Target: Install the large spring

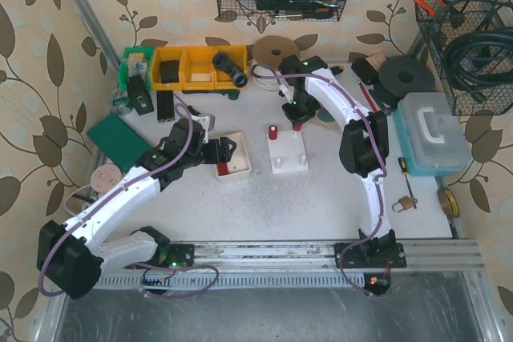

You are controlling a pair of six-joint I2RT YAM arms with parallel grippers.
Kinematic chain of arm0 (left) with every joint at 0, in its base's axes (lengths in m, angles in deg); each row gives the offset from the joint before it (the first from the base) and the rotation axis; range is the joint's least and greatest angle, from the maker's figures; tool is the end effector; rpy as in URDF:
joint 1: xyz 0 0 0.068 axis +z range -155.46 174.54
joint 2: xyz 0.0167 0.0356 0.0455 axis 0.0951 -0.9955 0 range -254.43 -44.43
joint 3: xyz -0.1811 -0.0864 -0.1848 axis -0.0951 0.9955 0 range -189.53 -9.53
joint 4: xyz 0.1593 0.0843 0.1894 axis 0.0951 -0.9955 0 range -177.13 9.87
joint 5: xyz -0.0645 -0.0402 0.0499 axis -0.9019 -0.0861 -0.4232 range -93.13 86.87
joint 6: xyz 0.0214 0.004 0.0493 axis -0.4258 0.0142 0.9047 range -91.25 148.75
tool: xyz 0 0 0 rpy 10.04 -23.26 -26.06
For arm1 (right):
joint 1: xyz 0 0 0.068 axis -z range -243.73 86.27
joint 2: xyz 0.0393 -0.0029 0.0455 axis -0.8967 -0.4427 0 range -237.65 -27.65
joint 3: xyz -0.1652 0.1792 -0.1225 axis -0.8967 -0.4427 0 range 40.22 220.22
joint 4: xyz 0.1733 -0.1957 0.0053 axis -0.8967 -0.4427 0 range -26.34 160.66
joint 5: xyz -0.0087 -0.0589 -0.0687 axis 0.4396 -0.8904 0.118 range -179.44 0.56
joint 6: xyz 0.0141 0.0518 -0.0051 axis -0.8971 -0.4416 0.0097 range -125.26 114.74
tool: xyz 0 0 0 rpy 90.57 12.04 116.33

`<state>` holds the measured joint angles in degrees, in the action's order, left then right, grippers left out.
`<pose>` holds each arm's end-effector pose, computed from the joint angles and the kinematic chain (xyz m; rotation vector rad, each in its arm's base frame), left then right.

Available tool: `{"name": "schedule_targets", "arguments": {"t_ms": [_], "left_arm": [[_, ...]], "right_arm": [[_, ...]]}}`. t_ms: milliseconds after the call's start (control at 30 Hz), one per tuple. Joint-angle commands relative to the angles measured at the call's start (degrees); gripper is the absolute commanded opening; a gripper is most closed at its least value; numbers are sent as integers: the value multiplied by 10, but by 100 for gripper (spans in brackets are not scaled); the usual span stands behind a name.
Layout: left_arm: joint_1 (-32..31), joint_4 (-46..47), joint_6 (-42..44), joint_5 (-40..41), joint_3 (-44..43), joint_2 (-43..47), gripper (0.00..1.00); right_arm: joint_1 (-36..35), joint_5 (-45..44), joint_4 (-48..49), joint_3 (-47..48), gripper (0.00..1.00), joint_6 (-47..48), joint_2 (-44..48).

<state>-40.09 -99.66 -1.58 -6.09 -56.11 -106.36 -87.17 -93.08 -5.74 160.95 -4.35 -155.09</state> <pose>0.1946 -0.1367 0.2768 0.1155 2.2624 -0.6843 0.4082 0.1746 0.2454 -0.6295 2.9441 -0.0584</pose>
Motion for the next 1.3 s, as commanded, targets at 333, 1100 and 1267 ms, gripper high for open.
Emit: {"name": "schedule_targets", "arguments": {"t_ms": [333,1100,1267], "left_arm": [[-7,15,-8,12,3,1,86],[-5,-95,-25,50,-52,-15,86],[-3,-260,-33,58,-177,-103,83]], "right_arm": [[-9,17,6,-1,0,-15,-54],[-10,17,44,3,60,-75,115],[-8,3,332,-298,56,-90,388]]}}
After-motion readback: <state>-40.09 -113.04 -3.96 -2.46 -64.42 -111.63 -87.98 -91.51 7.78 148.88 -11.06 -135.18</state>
